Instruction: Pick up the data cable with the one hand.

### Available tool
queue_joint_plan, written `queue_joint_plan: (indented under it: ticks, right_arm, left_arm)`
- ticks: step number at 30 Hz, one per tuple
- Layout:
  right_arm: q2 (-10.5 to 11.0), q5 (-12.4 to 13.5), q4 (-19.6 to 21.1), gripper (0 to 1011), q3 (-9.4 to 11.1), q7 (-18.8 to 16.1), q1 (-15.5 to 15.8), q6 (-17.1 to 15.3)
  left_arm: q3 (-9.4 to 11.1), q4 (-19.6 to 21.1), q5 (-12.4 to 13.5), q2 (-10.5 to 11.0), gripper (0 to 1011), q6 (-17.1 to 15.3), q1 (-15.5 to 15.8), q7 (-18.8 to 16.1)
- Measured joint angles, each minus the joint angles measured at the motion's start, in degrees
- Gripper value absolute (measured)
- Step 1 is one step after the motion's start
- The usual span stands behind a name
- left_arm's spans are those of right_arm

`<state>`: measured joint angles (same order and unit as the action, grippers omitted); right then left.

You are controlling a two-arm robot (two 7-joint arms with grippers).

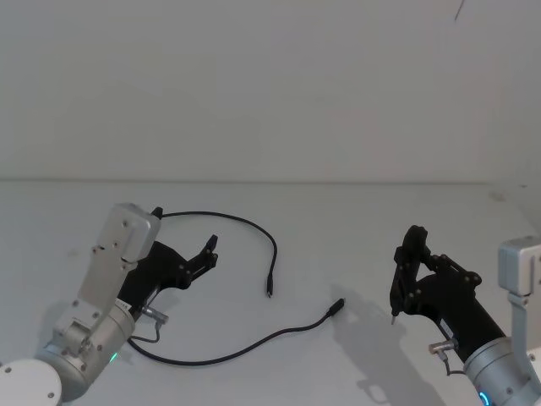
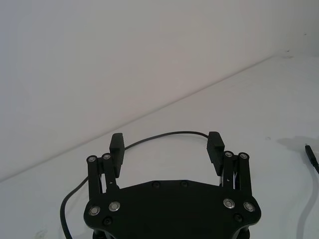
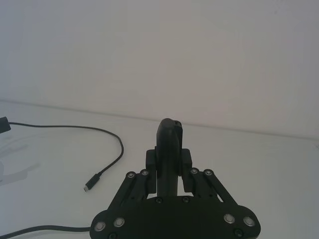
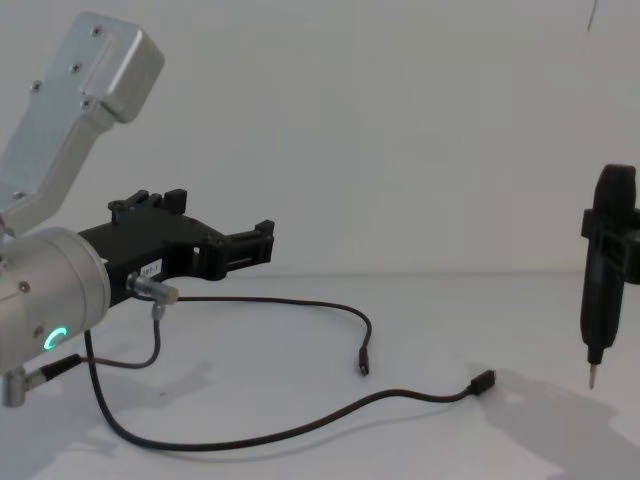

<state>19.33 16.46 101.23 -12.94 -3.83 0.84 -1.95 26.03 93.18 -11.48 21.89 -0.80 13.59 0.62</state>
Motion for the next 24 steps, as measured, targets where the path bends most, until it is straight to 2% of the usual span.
queue_joint_plan:
  ticks: [24]
  right_arm:
    - [0.0, 0.0, 0.0, 279, 0.0, 0.0, 0.0, 0.0]
  left_arm:
    - [0.0, 0.0, 0.0, 0.0, 1001, 0.0, 0.0, 0.0]
